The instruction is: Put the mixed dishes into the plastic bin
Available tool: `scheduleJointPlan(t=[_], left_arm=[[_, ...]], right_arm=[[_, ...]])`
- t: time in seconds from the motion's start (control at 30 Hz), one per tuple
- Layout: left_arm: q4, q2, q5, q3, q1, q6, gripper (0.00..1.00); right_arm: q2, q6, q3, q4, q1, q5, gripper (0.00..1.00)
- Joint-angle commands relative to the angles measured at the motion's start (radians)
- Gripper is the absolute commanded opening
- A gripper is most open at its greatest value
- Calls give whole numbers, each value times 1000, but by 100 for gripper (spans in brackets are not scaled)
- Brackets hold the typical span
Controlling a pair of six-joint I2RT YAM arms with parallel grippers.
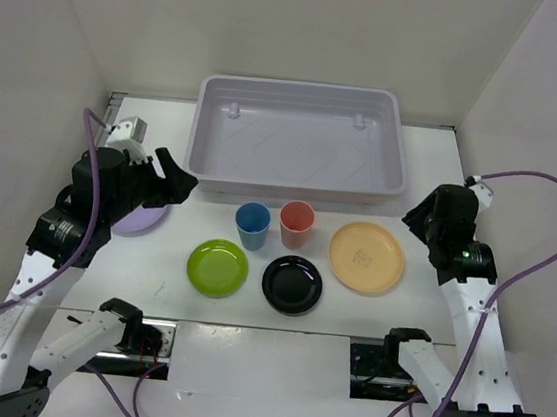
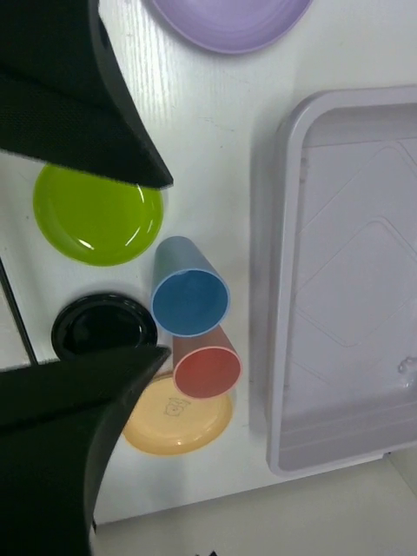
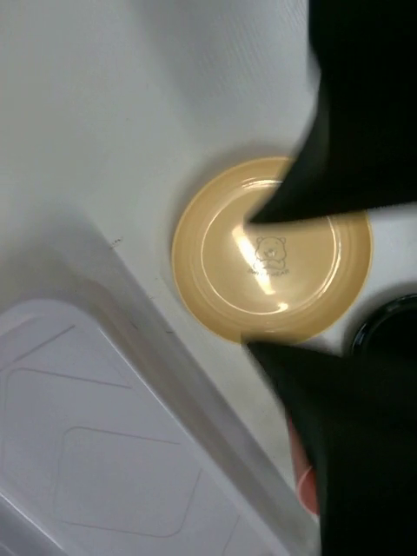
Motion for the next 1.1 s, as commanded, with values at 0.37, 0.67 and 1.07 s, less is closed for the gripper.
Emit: scheduleJointPlan(t=[0.37, 0.67, 1.07], left_arm=[[-140, 219, -125, 21, 113, -38, 45], [187, 69, 116, -287, 431, -403, 66], [283, -245, -43, -608, 518, -894, 77]], right_arm=[[22, -102, 60, 34, -23, -267, 24], [-44, -112, 29, 132, -32, -399, 50], [65, -179, 38, 225, -32, -547, 55]])
